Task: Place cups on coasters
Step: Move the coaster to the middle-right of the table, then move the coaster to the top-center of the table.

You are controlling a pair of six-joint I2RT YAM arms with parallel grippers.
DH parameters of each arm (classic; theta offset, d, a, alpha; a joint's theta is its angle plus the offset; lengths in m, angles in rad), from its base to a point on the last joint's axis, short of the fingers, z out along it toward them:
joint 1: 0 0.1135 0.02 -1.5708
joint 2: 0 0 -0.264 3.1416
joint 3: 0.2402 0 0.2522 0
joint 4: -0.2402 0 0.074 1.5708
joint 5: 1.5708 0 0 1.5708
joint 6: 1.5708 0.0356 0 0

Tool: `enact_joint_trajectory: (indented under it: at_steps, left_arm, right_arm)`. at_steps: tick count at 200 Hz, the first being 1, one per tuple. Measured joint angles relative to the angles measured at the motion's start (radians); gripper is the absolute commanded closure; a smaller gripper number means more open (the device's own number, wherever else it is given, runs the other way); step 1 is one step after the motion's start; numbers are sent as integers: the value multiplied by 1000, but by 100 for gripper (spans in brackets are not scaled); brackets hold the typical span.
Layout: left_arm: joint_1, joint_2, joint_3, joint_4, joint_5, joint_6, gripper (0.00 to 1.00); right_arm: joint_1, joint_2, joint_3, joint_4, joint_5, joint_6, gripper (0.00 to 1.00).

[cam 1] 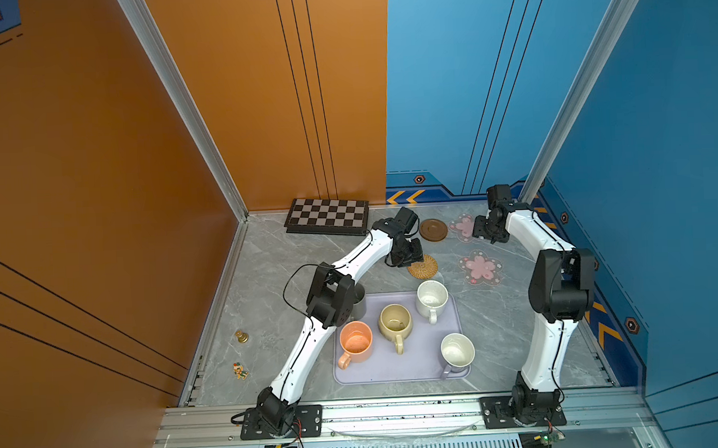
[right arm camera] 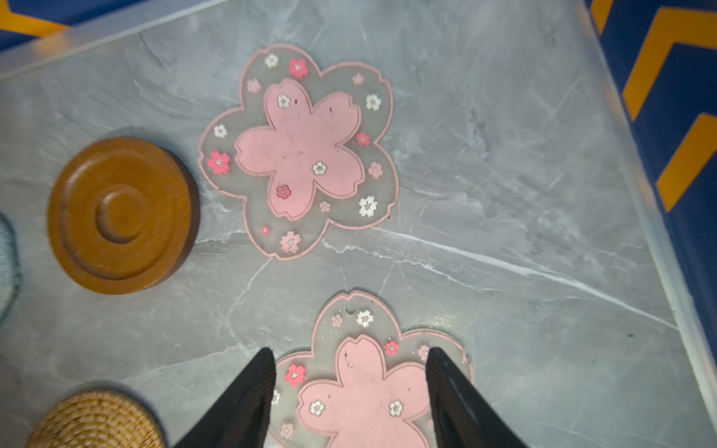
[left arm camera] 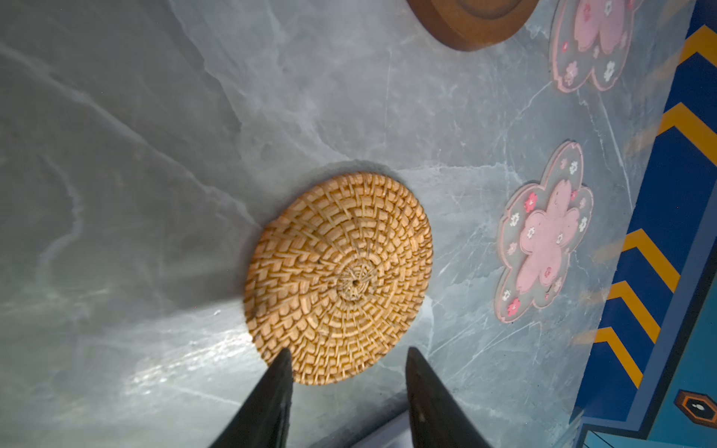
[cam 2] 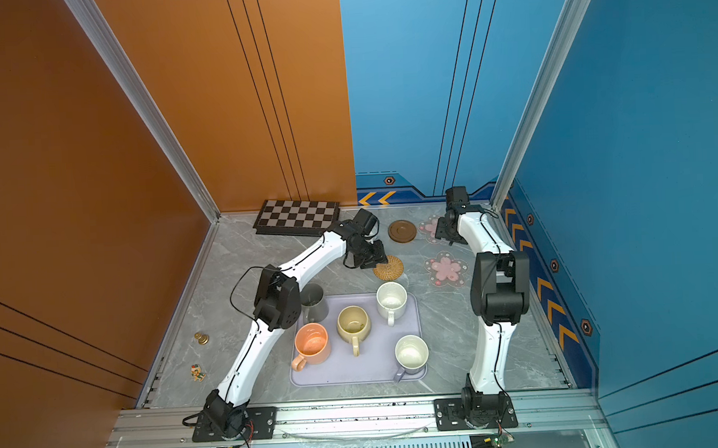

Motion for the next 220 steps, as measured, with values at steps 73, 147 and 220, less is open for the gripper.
enact_joint_trajectory:
  at_steps: [73,147,220]
  left_arm:
    - [-32,17,34,1,0,-11,57]
    - [-34,62,41,5,1,-68,59]
    - [-31,64,41,8,0,-105,59]
  right_arm:
    - [-24,-149,-307,8,-19,27,41]
    - [-24,-126,-343,11,-45,47,42]
    - [-93,-119,-380,14,-45,46,40]
